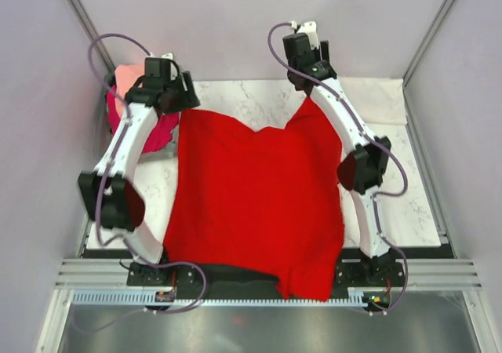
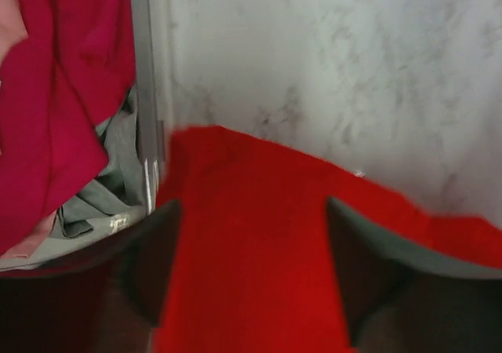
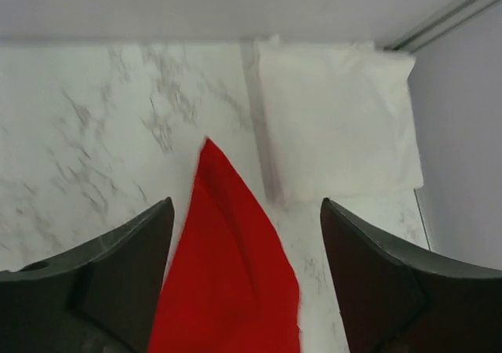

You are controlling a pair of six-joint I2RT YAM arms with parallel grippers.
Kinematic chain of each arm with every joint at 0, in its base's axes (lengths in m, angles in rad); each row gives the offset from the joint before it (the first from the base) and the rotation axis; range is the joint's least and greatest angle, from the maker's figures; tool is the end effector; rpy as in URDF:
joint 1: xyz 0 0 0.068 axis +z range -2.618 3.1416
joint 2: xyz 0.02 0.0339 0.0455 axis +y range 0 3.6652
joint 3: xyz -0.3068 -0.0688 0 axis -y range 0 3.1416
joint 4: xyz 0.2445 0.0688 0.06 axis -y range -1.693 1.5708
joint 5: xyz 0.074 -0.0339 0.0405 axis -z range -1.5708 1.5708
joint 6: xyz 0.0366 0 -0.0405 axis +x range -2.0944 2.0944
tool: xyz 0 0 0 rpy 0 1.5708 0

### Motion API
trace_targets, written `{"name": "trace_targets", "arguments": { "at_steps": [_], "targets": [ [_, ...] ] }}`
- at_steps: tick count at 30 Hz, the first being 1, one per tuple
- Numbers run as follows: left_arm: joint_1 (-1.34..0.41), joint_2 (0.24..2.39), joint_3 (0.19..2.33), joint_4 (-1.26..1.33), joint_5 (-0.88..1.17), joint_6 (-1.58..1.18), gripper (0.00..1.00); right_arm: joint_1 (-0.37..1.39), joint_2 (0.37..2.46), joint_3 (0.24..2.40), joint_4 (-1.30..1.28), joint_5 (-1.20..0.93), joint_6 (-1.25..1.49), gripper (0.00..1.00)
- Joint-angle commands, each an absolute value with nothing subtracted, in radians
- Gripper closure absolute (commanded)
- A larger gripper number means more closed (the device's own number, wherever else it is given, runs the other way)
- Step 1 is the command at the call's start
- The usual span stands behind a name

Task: Fold and stack the t-shirts
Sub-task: Flatten the tshirt out

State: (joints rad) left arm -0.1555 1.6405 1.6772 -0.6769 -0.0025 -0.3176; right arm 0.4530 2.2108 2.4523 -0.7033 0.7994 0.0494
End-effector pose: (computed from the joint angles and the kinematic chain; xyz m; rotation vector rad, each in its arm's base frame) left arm 0.3677 -0.0576 0.4224 -0.1814 2.2159 -0.2589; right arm 0.4749 0.2020 0.4320 0.1035 1.9117 -0.4727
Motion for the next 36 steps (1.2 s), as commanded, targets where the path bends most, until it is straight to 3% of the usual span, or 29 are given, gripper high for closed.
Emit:
{"name": "trace_targets", "arguments": {
  "at_steps": [1, 6, 10, 15, 21, 36],
  "targets": [
    [-0.106, 1.735, 1.683, -0.77, 0.169, -0.394, 0.02, 0.454, 2.208, 2.478, -0.861, 0.727, 0.149, 0.14],
    [-0.109, 1.597, 1.548, -0.721, 0.109, -0.393, 0.0, 0.453, 1.866, 1.9, -0.68, 0.666, 0.274, 0.13],
    [-0.115, 1.455, 1.386, -0.706, 0.12, -0.41, 0.02, 0.443, 1.651, 1.633, -0.657, 0.482, 0.421, 0.13],
    [-0.161, 1.306, 1.14, -0.595, 0.136, -0.443, 0.04, 0.427, 1.582, 1.372, -0.637, 0.332, 0.497, 0.13],
    [-0.173, 1.313, 0.954, -0.491, 0.181, -0.489, 0.08, 0.339, 1.713, 1.331, -0.598, 0.203, 0.492, 0.15],
    [-0.198, 1.821, 1.149, -0.387, 0.169, -0.56, 0.12, 0.238, 2.184, 1.617, -0.629, 0.199, 0.442, 0.17]
  ]
}}
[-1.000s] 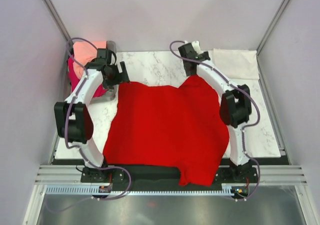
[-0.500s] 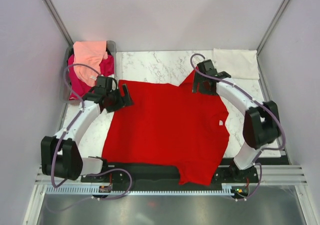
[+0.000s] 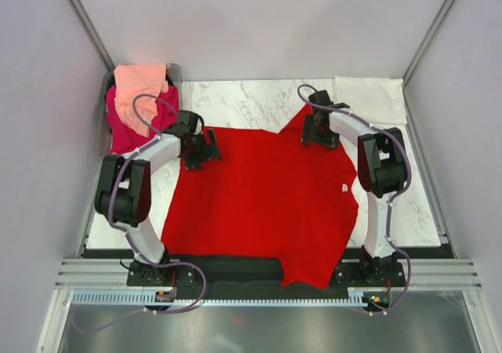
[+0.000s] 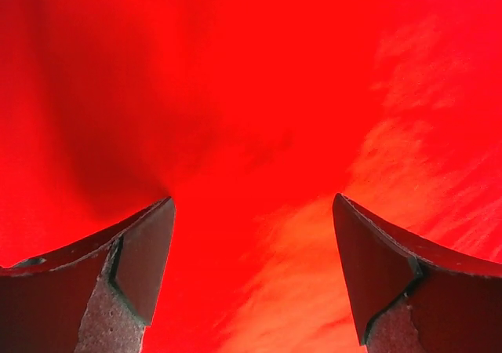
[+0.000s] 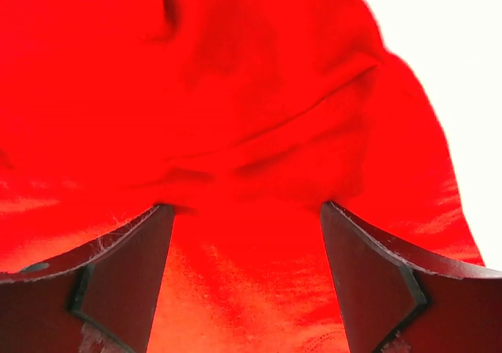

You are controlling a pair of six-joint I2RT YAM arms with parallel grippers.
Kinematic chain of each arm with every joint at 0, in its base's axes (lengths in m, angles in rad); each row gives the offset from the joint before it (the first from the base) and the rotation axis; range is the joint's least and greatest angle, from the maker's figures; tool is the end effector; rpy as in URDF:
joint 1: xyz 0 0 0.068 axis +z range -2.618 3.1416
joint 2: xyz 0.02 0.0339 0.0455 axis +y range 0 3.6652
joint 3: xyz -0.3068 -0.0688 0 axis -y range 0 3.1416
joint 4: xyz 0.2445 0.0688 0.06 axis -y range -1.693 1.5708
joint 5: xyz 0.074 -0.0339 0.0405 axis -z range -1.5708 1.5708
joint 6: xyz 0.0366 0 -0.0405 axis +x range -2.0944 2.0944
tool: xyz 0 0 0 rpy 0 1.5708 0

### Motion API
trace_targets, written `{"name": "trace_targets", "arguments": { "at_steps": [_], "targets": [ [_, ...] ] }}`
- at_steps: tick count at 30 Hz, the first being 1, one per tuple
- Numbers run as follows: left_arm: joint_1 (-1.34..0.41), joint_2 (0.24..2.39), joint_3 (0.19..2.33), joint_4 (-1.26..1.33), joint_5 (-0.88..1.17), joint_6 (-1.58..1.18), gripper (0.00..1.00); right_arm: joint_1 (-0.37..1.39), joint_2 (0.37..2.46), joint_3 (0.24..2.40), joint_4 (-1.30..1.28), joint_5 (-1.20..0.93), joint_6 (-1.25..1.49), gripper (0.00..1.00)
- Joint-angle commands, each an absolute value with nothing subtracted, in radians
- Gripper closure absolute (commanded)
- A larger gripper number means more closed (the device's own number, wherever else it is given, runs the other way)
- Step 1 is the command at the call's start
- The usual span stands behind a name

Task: Fold and stack the t-shirts
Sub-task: Flatten the tshirt out, then fold the tshirt

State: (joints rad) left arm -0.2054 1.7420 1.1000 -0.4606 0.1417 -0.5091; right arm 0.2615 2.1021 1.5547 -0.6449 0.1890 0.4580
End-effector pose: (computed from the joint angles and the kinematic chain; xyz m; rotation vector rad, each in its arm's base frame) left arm 0.3453 -0.0772 0.2191 -0.3663 2.6986 -0.4081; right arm 0.4423 0.1113 0.1998 0.3161 2.7037 -0.0579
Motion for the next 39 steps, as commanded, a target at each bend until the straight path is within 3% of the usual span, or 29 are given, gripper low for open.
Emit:
{"name": "trace_targets", "arguments": {
  "at_steps": [1, 7, 12, 15, 18, 19, 23, 28, 34, 39],
  "targets": [
    [-0.198, 1.865, 1.161, -0.382, 0.17, -0.566, 0.12, 0.233, 2.23, 1.641, -0.627, 0.196, 0.44, 0.17],
    [-0.198, 1.999, 1.317, -0.373, 0.172, -0.59, 0.13, 0.189, 2.402, 1.9, -0.63, 0.126, 0.428, 0.19],
    [-0.196, 2.065, 1.477, -0.414, 0.21, -0.627, 0.14, 0.181, 2.523, 2.285, -0.716, 0.118, 0.371, 0.19],
    [-0.206, 1.993, 1.502, -0.434, 0.222, -0.634, 0.15, 0.181, 2.45, 2.344, -0.749, 0.13, 0.357, 0.18],
    [-0.218, 1.857, 1.465, -0.46, 0.219, -0.627, 0.13, 0.183, 2.267, 2.189, -0.706, 0.126, 0.359, 0.17],
    [-0.222, 1.82, 1.45, -0.474, 0.221, -0.623, 0.13, 0.183, 2.219, 2.145, -0.693, 0.123, 0.359, 0.02],
    [-0.242, 1.603, 1.39, -0.558, 0.145, -0.585, 0.12, 0.186, 1.984, 1.923, -0.718, 0.146, 0.377, 0.02],
    [-0.259, 1.253, 1.12, -0.606, 0.078, -0.613, 0.12, 0.195, 1.608, 1.548, -0.805, 0.206, 0.504, 0.02],
    [-0.273, 0.968, 0.764, -0.62, 0.069, -0.727, 0.14, 0.4, 1.217, 0.969, -0.807, 0.283, 0.764, 0.02],
    [-0.284, 0.798, 0.576, -0.695, 0.028, -0.866, 0.19, 0.556, 1.021, 0.752, -0.842, 0.275, 0.94, 0.02]
  ]
}}
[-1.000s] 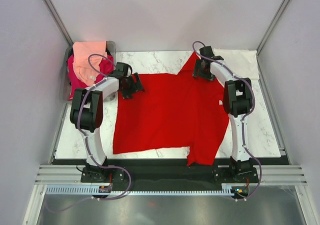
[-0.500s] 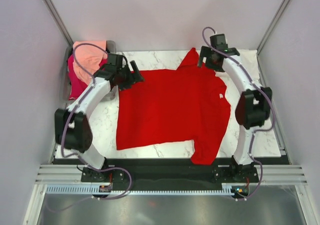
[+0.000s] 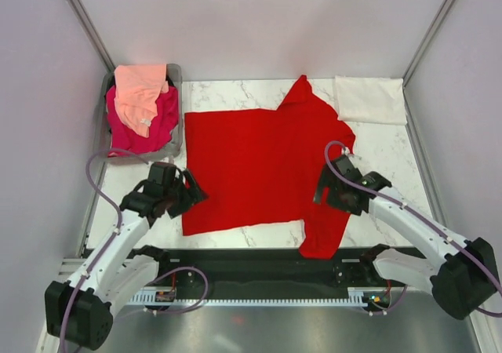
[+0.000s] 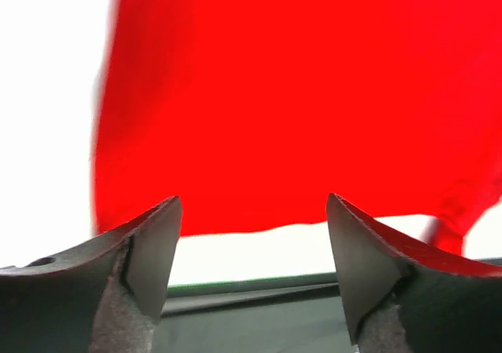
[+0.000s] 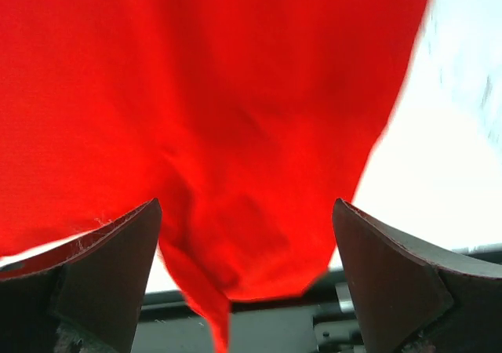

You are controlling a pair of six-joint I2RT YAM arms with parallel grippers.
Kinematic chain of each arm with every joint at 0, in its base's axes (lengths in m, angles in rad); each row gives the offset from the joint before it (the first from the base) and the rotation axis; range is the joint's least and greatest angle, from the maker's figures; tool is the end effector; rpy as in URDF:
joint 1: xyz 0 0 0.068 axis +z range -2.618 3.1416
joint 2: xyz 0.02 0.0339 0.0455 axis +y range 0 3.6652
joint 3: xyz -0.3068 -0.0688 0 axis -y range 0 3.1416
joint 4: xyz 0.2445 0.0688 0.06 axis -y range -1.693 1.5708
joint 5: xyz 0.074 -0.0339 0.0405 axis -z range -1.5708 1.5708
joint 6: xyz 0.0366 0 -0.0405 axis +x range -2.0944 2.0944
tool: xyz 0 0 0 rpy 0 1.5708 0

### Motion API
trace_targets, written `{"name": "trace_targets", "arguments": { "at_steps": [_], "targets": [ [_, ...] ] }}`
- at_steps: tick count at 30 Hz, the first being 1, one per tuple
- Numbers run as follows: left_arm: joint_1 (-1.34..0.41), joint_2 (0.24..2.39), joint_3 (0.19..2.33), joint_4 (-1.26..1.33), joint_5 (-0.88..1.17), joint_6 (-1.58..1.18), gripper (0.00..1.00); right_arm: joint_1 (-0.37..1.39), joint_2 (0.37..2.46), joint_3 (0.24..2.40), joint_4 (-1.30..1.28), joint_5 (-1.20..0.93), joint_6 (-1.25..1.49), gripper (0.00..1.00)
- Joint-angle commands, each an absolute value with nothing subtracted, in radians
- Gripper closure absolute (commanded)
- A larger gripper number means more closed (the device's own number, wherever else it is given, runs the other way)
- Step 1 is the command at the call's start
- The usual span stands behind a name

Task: Fold and stack the t-shirts
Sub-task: Fold the tshirt

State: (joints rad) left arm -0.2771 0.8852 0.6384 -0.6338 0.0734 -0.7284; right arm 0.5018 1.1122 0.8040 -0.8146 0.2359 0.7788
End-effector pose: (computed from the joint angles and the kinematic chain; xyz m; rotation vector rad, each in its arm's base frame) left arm 0.1415 -0.0430 0.2642 -0.5318 2.4655 -0.5180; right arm 0.1644 0.0804 0.2728 0.4355 2.6073 0.1086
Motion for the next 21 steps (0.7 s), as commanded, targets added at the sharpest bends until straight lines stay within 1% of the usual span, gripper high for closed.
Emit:
{"name": "trace_targets", "arguments": {
  "at_steps": [1, 3, 4, 5, 7, 11, 12, 15, 18, 21],
  "targets": [
    [-0.294, 0.776, 0.554, -0.706, 0.003, -0.889, 0.2, 0.581, 0.996, 0.705, -0.857, 0.278, 0.998, 0.02],
    [-0.343, 0.727, 0.537, -0.733, -0.075, -0.986, 0.24, 0.648, 0.936, 0.674, -0.874, 0.302, 1.046, 0.02],
    [-0.389, 0.716, 0.543, -0.802, -0.118, -1.026, 0.25, 0.667, 0.928, 0.666, -0.9, 0.31, 1.08, 0.02],
    [-0.409, 0.709, 0.546, -0.817, -0.188, -1.057, 0.26, 0.684, 0.922, 0.663, -0.914, 0.317, 1.092, 0.02],
    [-0.445, 0.706, 0.546, -0.856, -0.231, -1.118, 0.26, 0.738, 0.942, 0.675, -0.961, 0.347, 1.135, 0.02],
    [-0.466, 0.707, 0.496, -0.861, -0.253, -1.209, 0.26, 0.848, 1.029, 0.661, -0.968, 0.356, 1.233, 0.02],
    [-0.469, 0.704, 0.465, -0.858, -0.258, -1.244, 0.28, 0.9, 1.055, 0.652, -0.956, 0.354, 1.253, 0.02],
    [-0.469, 0.71, 0.427, -0.825, -0.271, -1.249, 0.27, 0.966, 1.071, 0.612, -0.905, 0.365, 1.327, 0.02],
    [-0.469, 0.745, 0.413, -0.79, -0.291, -1.229, 0.27, 0.971, 1.06, 0.574, -0.903, 0.385, 1.356, 0.02],
    [-0.469, 0.782, 0.399, -0.744, -0.295, -1.209, 0.27, 0.98, 1.023, 0.519, -0.862, 0.37, 1.403, 0.07]
  ]
}}
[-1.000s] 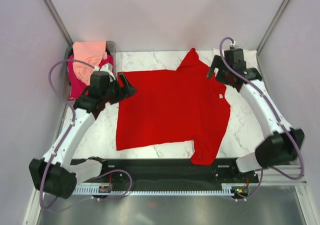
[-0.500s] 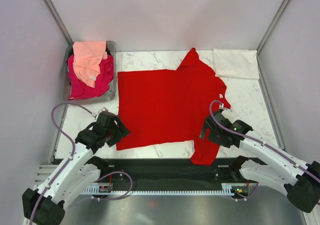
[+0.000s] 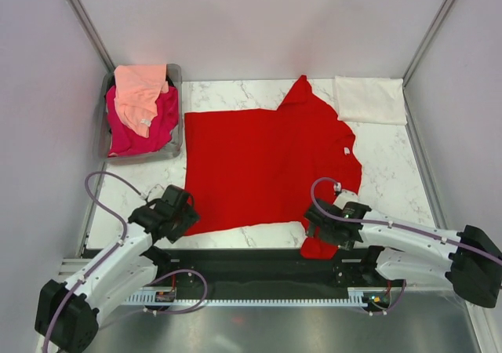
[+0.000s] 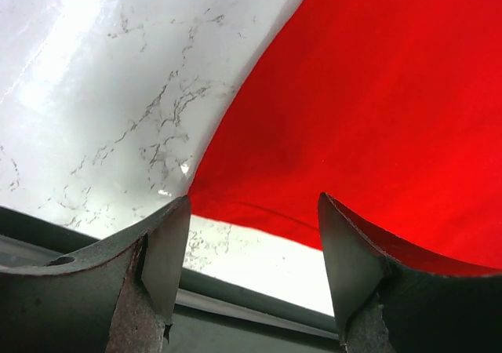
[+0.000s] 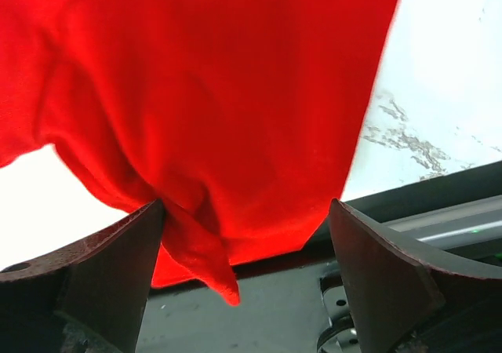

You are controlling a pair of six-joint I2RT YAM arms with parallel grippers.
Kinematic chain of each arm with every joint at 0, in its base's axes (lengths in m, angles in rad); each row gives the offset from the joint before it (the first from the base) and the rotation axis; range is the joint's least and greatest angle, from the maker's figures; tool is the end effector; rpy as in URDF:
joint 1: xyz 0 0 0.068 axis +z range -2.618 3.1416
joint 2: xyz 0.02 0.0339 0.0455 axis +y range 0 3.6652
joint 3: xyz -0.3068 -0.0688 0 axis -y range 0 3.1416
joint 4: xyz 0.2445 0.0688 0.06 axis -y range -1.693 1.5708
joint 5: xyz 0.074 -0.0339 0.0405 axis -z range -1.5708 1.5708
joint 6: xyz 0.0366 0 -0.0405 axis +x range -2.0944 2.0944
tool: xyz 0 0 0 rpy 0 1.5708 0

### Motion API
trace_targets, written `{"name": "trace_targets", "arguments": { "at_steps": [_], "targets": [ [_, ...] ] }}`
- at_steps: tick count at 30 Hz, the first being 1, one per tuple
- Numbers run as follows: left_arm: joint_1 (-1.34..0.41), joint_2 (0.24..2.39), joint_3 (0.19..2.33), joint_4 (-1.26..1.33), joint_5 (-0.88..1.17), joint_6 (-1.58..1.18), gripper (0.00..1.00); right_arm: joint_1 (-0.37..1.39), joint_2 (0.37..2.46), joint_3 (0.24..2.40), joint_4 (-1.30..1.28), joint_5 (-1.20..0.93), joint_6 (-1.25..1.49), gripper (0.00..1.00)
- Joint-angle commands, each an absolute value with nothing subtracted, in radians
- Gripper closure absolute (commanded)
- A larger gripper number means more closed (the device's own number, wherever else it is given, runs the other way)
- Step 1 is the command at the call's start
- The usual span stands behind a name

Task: Fold and stack the t-shirts
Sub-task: Fold the tshirt

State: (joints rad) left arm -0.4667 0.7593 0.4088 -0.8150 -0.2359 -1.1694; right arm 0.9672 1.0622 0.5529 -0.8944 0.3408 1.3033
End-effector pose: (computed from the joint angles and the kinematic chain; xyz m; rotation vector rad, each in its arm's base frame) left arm 0.0850 -0.0333 0.1964 -0.9870 2.5024 -0.1854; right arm 0.0846 0.1012 0.2077 0.5014 2.7176 0.0092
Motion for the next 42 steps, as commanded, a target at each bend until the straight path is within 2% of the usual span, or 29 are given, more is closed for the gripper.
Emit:
{"name": "trace_targets", "arguments": {
  "at_steps": [1, 3, 8, 13, 16, 17, 19, 20, 21, 24, 26, 27, 29, 30, 31, 36, 42],
  "targets": [
    [-0.469, 0.79, 0.396, -0.733, -0.298, -1.206, 0.27, 0.982, 1.016, 0.484, -0.838, 0.365, 1.417, 0.07],
    [-0.469, 0.808, 0.384, -0.703, -0.302, -1.198, 0.27, 0.991, 0.999, 0.45, -0.807, 0.353, 1.434, 0.11],
    [-0.469, 0.825, 0.38, -0.661, -0.316, -1.172, 0.3, 1.011, 0.985, 0.428, -0.695, 0.364, 1.356, 0.08],
    [-0.466, 0.863, 0.387, -0.617, -0.337, -1.128, 0.4, 1.011, 1.029, 0.486, -0.661, 0.432, 1.286, 0.05],
    [-0.46, 0.899, 0.385, -0.582, -0.331, -1.108, 0.5, 1.0, 1.091, 0.514, -0.669, 0.478, 1.255, 0.1],
    [-0.459, 0.905, 0.385, -0.571, -0.327, -1.095, 0.67, 0.993, 1.113, 0.521, -0.673, 0.486, 1.246, 0.11],
    [-0.457, 0.907, 0.391, -0.563, -0.327, -1.085, 0.84, 0.983, 1.123, 0.547, -0.705, 0.517, 1.244, 0.2],
    [-0.454, 0.896, 0.4, -0.563, -0.327, -1.075, 0.98, 0.979, 1.111, 0.554, -0.716, 0.531, 1.244, 0.28],
    [-0.454, 0.89, 0.405, -0.563, -0.327, -1.069, 0.98, 0.977, 1.1, 0.56, -0.744, 0.541, 1.247, 0.43],
    [-0.453, 0.855, 0.419, -0.572, -0.324, -1.057, 0.98, 0.976, 1.057, 0.577, -0.794, 0.56, 1.262, 0.53],
    [-0.453, 0.841, 0.425, -0.578, -0.313, -1.055, 0.98, 0.974, 1.039, 0.574, -0.808, 0.558, 1.278, 0.55],
    [-0.453, 0.827, 0.426, -0.586, -0.308, -1.057, 0.98, 0.977, 1.032, 0.572, -0.822, 0.555, 1.284, 0.64],
    [-0.453, 0.813, 0.434, -0.594, -0.293, -1.055, 0.98, 0.976, 1.014, 0.563, -0.821, 0.549, 1.285, 0.76],
    [-0.453, 0.796, 0.437, -0.601, -0.288, -1.052, 0.98, 0.976, 1.009, 0.566, -0.827, 0.548, 1.285, 0.92],
    [-0.453, 0.787, 0.443, -0.618, -0.281, -1.049, 0.98, 0.976, 1.005, 0.571, -0.83, 0.546, 1.279, 0.99],
    [-0.454, 0.744, 0.529, -0.682, -0.285, -1.006, 0.98, 0.976, 0.977, 0.652, -0.908, 0.577, 1.264, 1.0],
    [-0.451, 0.785, 0.672, -0.721, -0.288, -0.959, 0.98, 0.937, 1.028, 0.907, -1.003, 0.656, 1.166, 1.0]
  ]
}}
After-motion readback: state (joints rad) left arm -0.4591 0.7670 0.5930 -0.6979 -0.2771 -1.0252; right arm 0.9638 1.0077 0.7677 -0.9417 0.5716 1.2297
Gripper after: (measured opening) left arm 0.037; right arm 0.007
